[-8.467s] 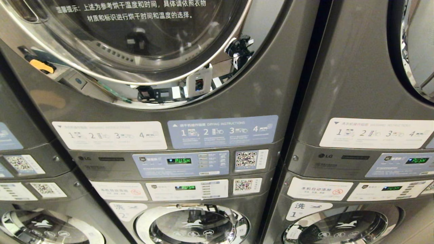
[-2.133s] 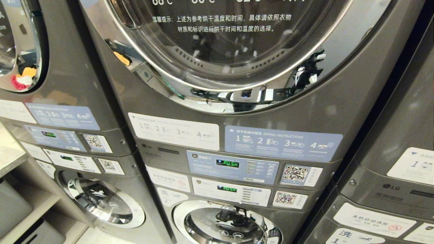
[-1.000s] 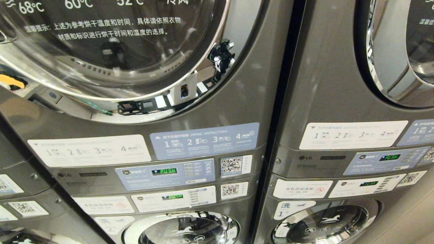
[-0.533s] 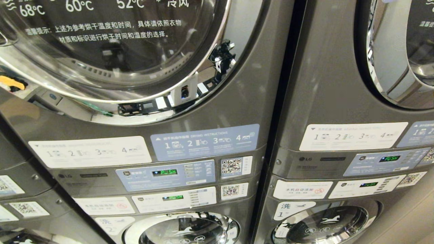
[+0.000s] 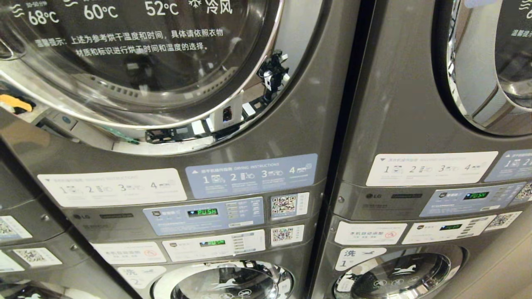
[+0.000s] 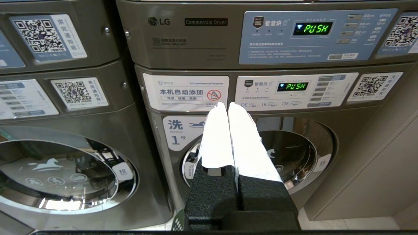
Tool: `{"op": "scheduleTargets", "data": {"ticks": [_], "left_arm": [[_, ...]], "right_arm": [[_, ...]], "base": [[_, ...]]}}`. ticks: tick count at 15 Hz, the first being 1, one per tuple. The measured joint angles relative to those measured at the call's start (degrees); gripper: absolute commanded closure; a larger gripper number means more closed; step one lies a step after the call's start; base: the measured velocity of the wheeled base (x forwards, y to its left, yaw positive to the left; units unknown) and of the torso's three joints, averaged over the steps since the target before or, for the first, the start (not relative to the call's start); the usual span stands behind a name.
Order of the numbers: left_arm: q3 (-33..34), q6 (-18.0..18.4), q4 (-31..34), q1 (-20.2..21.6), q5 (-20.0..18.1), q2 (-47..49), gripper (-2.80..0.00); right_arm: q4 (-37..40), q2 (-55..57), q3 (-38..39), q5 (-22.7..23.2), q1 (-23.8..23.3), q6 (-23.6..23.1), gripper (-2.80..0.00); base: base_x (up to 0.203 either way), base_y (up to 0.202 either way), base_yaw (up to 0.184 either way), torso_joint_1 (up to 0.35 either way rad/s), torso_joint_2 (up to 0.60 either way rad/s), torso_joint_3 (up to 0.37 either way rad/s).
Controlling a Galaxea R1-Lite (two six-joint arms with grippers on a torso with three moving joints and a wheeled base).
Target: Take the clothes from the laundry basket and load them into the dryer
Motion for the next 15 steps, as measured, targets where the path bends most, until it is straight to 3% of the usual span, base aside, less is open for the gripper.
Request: {"op": "scheduleTargets", "data": {"ticks": [15], "left_arm": [[0.00,-0.01,0.00,0.00,0.00,0.00,0.00]], "right_arm": [[-0.01,0.00,0.00,0.00,0.00,-0.11,0.00]], "base": [[0.000,0.000,0.000,0.000,0.00,0.000]]}}
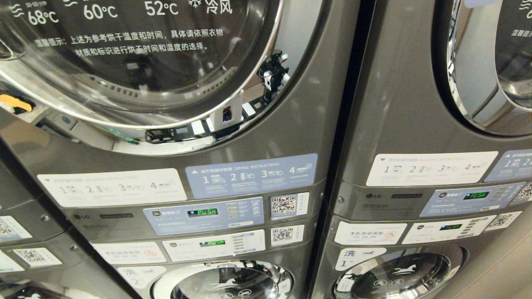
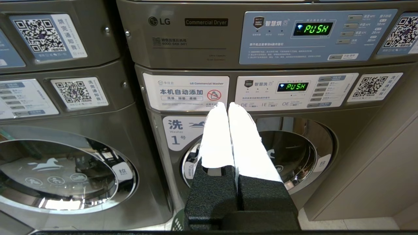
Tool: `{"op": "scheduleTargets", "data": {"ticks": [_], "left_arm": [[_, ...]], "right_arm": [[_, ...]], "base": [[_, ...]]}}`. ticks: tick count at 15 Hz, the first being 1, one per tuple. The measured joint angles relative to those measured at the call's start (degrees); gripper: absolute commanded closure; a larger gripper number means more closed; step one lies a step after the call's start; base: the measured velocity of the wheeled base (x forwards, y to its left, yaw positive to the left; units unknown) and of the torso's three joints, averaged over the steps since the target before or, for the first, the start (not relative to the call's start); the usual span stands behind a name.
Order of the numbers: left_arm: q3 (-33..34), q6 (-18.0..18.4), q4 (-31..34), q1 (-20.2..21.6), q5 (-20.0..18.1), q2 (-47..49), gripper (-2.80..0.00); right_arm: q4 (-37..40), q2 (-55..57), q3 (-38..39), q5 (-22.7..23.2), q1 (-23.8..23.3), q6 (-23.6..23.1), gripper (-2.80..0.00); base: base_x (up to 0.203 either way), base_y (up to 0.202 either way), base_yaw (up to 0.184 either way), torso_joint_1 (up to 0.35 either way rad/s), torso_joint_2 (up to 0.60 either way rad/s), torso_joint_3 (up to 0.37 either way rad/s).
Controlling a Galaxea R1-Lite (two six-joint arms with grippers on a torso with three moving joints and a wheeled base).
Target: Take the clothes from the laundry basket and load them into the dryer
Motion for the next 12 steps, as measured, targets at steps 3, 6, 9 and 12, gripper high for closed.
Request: {"op": "scheduleTargets", "data": {"ticks": [3,6,9,12], "left_arm": [[0.00,0.02,0.00,0.00,0.00,0.00,0.00],[0.00,0.02,0.00,0.00,0.02,0.00,0.00],[0.00,0.01,0.00,0.00,0.00,0.00,0.00],[0.00,0.02,0.00,0.00,0.00,0.00,0.00]], "right_arm": [[0.00,0.00,0.00,0.05,0.00,0.01,0.00],[-0.02,0.00,0.00,0.00,0.00,0.00,0.00],[-0.02,0.00,0.00,0.02,0.00,-0.02,0.00],[-0.02,0.00,0.00,0.02,0.00,0.01,0.00]], "base": [[0.000,0.000,0.000,0.000,0.00,0.000],[0.000,0.000,0.000,0.000,0.00,0.000],[0.000,0.000,0.000,0.000,0.00,0.000],[0.000,0.000,0.000,0.000,0.00,0.000]]}}
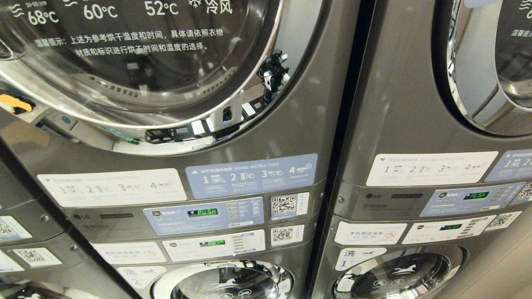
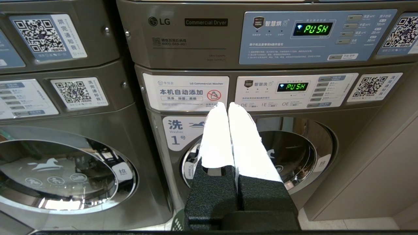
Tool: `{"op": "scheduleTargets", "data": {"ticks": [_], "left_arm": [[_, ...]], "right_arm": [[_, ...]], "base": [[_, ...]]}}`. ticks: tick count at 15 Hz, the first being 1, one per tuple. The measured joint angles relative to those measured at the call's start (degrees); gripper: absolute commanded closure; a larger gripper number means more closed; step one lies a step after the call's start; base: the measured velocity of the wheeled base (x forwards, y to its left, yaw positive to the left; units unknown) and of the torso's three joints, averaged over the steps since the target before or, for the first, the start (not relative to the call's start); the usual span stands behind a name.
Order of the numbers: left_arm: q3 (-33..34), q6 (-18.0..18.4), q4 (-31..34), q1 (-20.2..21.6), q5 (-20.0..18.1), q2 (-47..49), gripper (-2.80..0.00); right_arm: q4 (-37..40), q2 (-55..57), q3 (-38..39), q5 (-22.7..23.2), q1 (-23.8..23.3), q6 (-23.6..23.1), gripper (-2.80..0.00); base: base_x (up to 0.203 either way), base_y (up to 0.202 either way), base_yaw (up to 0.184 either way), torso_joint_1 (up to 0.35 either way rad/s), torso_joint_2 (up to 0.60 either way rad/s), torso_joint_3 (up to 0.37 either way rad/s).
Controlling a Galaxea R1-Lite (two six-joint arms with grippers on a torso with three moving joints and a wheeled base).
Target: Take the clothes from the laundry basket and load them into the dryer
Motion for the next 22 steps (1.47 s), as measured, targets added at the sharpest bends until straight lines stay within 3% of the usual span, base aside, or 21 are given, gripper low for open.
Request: {"op": "scheduleTargets", "data": {"ticks": [22], "left_arm": [[0.00,0.00,0.00,0.00,0.00,0.00,0.00]], "right_arm": [[0.00,0.00,0.00,0.00,0.00,-0.02,0.00]], "base": [[0.000,0.000,0.000,0.000,0.00,0.000]]}}
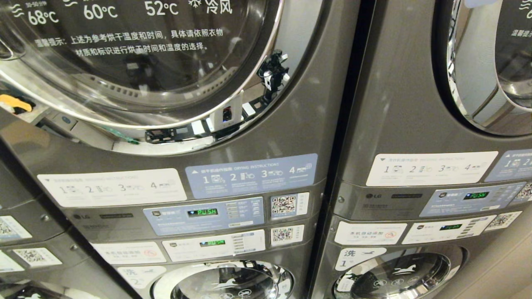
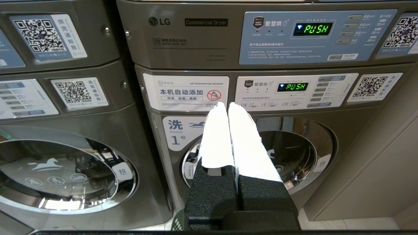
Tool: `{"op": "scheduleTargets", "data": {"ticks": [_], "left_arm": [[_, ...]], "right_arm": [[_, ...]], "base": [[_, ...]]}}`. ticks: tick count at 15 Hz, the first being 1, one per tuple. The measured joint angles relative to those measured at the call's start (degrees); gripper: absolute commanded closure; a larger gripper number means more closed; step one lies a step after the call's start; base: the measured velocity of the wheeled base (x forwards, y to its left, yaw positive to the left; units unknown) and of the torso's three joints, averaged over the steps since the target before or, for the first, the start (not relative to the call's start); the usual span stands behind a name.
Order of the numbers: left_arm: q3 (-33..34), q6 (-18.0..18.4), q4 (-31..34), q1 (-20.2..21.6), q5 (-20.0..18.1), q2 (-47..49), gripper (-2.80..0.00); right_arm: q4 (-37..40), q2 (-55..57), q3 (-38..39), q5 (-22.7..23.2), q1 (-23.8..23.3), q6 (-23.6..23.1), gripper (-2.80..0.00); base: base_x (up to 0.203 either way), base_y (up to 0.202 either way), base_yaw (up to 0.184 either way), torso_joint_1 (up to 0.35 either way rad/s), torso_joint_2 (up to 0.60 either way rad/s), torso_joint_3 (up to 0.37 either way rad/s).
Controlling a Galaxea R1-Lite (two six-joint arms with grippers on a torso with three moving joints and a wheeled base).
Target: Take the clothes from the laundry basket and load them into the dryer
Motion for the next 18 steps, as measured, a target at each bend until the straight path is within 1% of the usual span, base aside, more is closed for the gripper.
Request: {"op": "scheduleTargets", "data": {"ticks": [18], "left_arm": [[0.00,0.00,0.00,0.00,0.00,0.00,0.00]], "right_arm": [[0.00,0.00,0.00,-0.02,0.00,0.00,0.00]], "base": [[0.000,0.000,0.000,0.000,0.00,0.000]]}}
